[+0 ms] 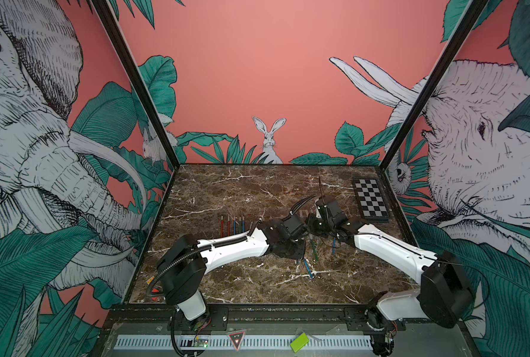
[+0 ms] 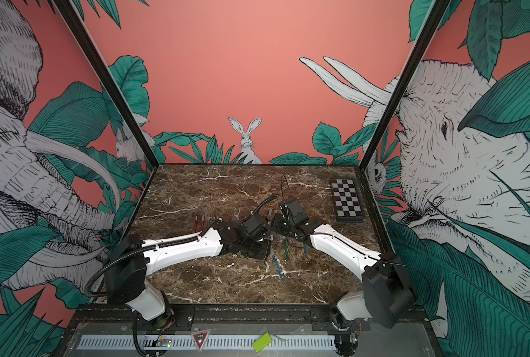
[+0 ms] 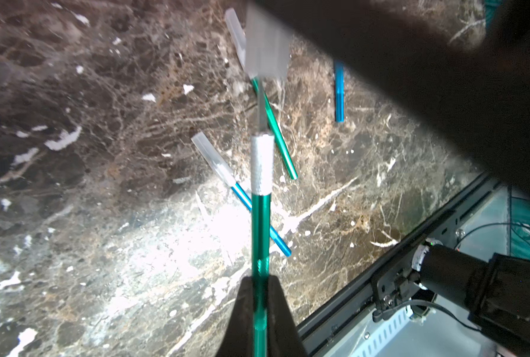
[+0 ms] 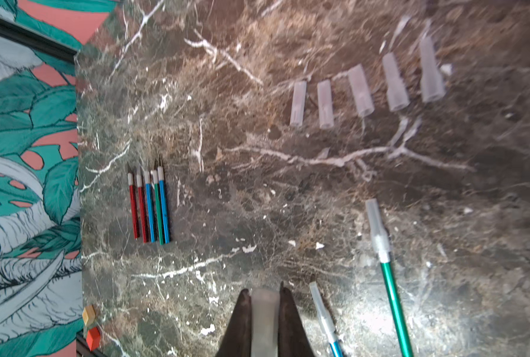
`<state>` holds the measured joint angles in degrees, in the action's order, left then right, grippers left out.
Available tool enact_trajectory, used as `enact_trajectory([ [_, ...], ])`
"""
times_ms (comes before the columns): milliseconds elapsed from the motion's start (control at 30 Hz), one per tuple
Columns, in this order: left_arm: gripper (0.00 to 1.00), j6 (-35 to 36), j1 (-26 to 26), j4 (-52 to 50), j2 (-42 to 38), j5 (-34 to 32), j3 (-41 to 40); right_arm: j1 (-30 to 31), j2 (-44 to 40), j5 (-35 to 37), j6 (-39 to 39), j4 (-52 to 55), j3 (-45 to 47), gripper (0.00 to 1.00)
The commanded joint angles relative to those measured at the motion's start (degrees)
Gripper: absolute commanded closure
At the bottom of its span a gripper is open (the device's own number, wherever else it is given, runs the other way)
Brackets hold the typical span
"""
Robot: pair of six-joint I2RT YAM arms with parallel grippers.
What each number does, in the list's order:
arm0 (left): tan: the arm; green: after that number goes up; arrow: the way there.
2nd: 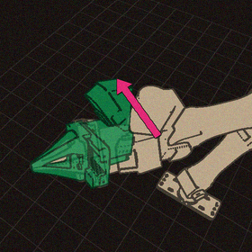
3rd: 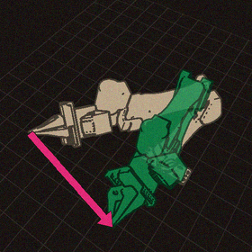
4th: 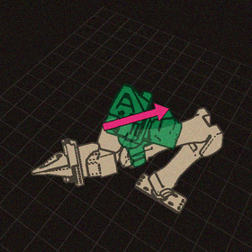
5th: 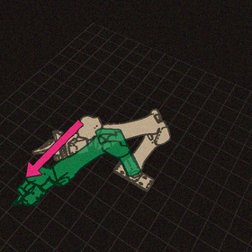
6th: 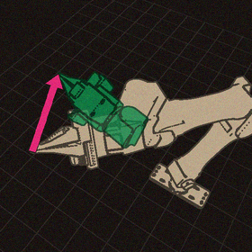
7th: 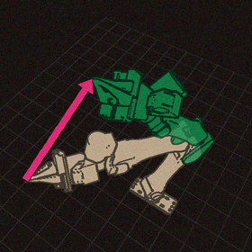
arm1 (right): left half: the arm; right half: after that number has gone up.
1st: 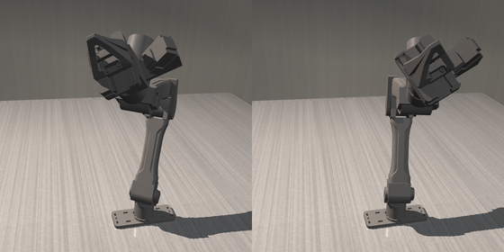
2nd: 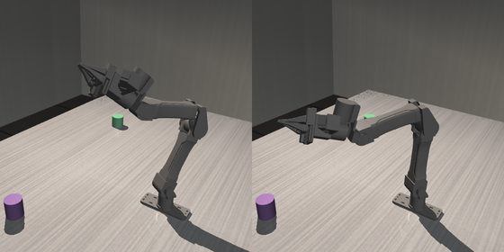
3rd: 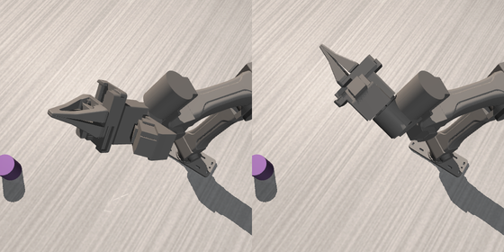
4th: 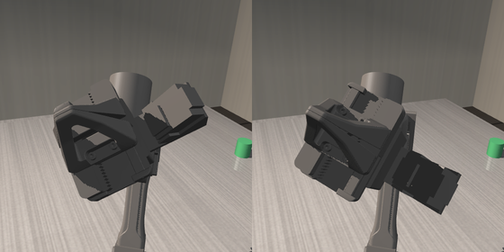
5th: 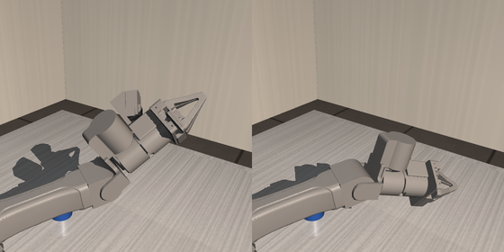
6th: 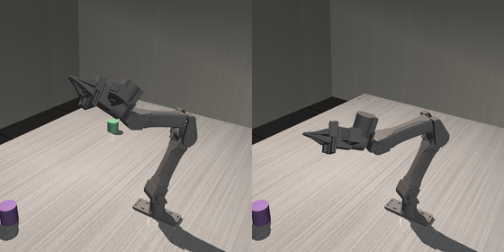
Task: Remove protective caps from carving knives
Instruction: Remove the protective sleeve from the carving knife, then place the carving knife at the center of the board.
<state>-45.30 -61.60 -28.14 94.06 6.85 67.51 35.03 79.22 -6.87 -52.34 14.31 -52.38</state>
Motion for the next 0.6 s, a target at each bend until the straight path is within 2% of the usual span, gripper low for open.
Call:
enact_trajectory([
  [0,1.0,-0.52,-0.28,-1.71,-0.28,0.26,1.09,-0.69,-1.58,1.5,-0.23,-1.55,-1.4,1.0],
  [133,1.0,-0.44,-0.31,-2.36,-0.71,-0.82,1.31,-1.9,-2.06,1.59,0.25,-0.47,-1.68,1.0],
  [300,1.0,0.2,0.03,-3.94,-2.92,-5.89,0.44,-5.64,-4.79,0.25,1.19,0.83,-0.07,1.0],
  [567,1.0,3.6,8.9,-7.75,-5.04,-7.09,-0.64,-9.1,-9.64,-0.36,8.0,8.58,0.78,1.0],
])
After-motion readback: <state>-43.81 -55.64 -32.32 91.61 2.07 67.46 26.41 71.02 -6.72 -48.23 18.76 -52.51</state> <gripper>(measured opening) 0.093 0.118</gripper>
